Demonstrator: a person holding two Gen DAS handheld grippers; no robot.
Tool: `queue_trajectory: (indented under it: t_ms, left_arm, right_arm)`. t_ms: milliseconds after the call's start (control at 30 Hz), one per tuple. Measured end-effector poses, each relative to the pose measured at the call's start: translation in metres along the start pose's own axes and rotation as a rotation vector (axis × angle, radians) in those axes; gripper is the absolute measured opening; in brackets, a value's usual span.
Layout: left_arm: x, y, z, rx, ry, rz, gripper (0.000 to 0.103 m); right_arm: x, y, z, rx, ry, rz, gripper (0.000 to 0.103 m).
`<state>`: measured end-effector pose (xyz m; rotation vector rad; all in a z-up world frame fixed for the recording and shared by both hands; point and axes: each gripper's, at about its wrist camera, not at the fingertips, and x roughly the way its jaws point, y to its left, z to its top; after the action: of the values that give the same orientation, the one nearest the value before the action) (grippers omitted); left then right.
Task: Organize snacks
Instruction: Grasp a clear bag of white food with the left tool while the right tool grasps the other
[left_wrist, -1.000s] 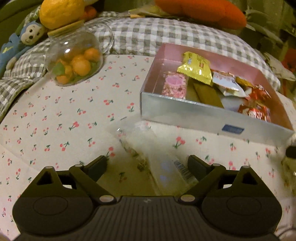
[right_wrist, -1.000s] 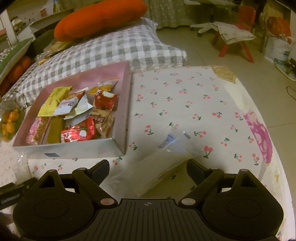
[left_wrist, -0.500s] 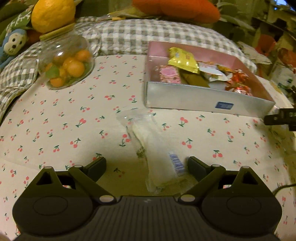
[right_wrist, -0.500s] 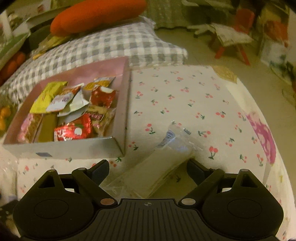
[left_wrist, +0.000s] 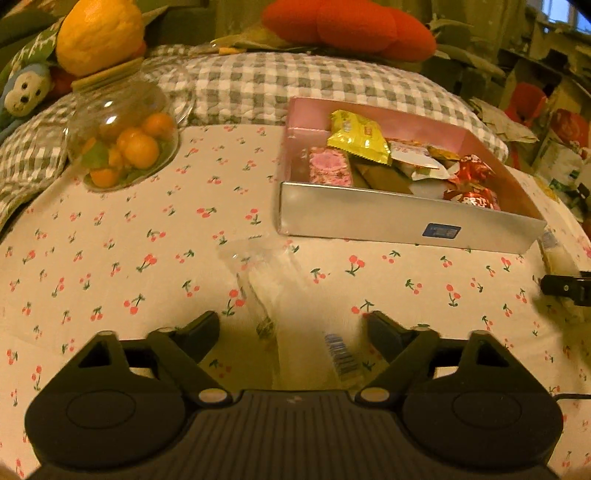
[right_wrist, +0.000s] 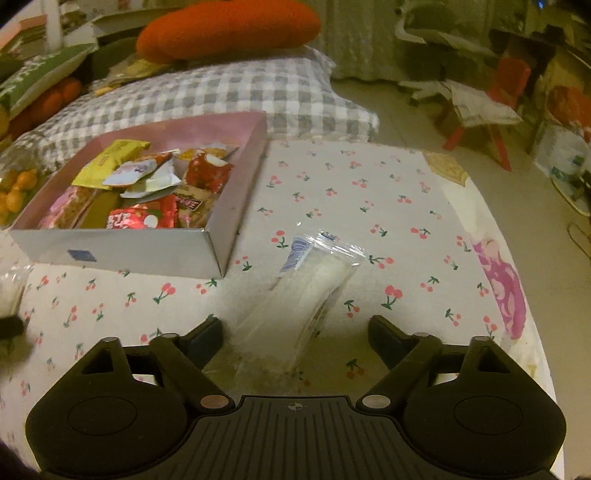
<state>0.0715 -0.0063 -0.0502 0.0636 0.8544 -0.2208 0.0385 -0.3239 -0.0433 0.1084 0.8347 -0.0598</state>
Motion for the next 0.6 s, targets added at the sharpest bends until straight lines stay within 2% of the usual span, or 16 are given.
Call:
queue_trajectory:
  t_ms: [67,100,133,233,367,533,600]
  left_arm:
    - [0.000,-0.003,-0.001,0.026,-0.013,0.001,0.068]
    - [-0.001,-0.003,-0.001,0.036,-0.019,-0.003,0.064]
    - [-0.002,-0.004,-0.002,0.044,-0.025,-0.010,0.056]
    - [-0.004,-0.005,-0.003,0.076,-0.033,-0.033,0.041]
    - [-0.009,-0.003,-0.007,0.107,-0.030,-0.070,0.035]
    - [-0.015,0.002,-0.013,0.168,-0.024,-0.130,0.033]
    - [-0.017,0.005,-0.016,0.192,-0.025,-0.145,0.033]
  right_arm:
    - [-0.004,-0.001,-0.003,-0.020,-0.020,0.023,0.070]
    - [-0.005,0.000,-0.003,-0.028,-0.025,0.031,0.061]
    - [-0.007,0.000,-0.004,-0.034,-0.029,0.041,0.052]
    - [-0.010,0.001,-0.005,-0.050,-0.033,0.063,0.036]
    - [-0.015,0.006,-0.010,-0.089,-0.030,0.103,0.033]
    - [-0.026,0.009,-0.019,-0.141,-0.006,0.196,0.031]
    - [-0.029,0.008,-0.022,-0.151,0.000,0.208,0.032]
